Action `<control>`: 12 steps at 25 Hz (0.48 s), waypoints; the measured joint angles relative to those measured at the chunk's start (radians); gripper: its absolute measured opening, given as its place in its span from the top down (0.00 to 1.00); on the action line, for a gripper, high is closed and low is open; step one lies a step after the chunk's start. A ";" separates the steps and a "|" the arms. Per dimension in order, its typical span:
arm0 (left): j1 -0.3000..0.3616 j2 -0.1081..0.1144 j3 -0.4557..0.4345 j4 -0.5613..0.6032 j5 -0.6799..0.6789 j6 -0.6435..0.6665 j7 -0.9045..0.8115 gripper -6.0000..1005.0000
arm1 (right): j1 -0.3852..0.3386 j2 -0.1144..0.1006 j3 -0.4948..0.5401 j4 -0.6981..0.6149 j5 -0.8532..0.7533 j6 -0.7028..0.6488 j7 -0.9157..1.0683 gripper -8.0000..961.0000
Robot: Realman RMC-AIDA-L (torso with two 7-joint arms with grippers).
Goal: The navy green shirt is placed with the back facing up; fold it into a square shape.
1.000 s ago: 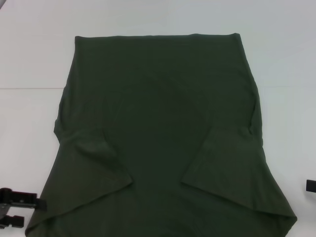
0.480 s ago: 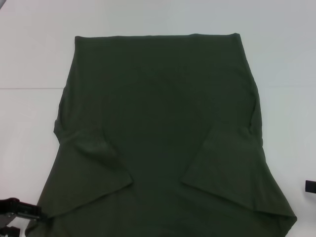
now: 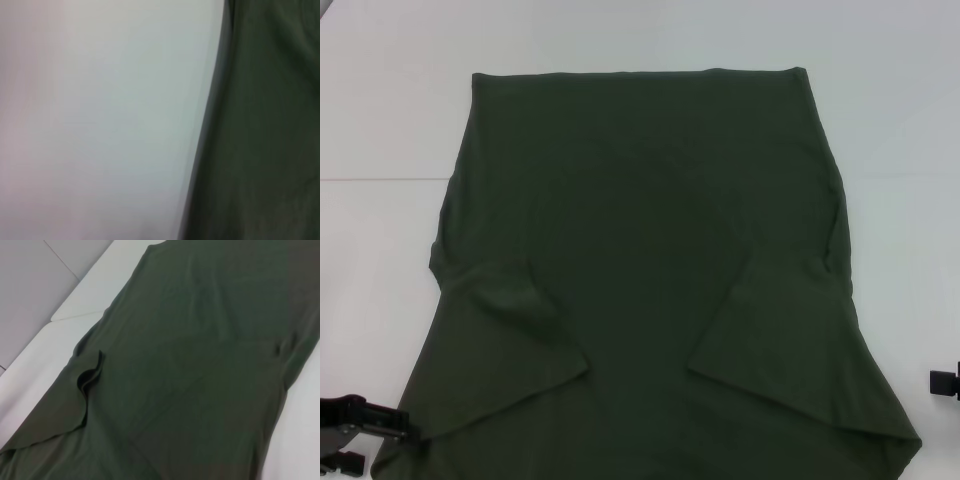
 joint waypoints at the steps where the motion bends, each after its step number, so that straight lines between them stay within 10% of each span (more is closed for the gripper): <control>1: -0.001 -0.001 0.001 0.000 0.001 -0.002 0.001 0.12 | 0.002 0.000 0.002 0.000 0.000 0.000 0.000 0.09; 12: -0.005 -0.011 0.033 -0.001 0.007 -0.015 0.029 0.12 | 0.012 0.000 0.004 0.000 0.000 0.003 0.000 0.10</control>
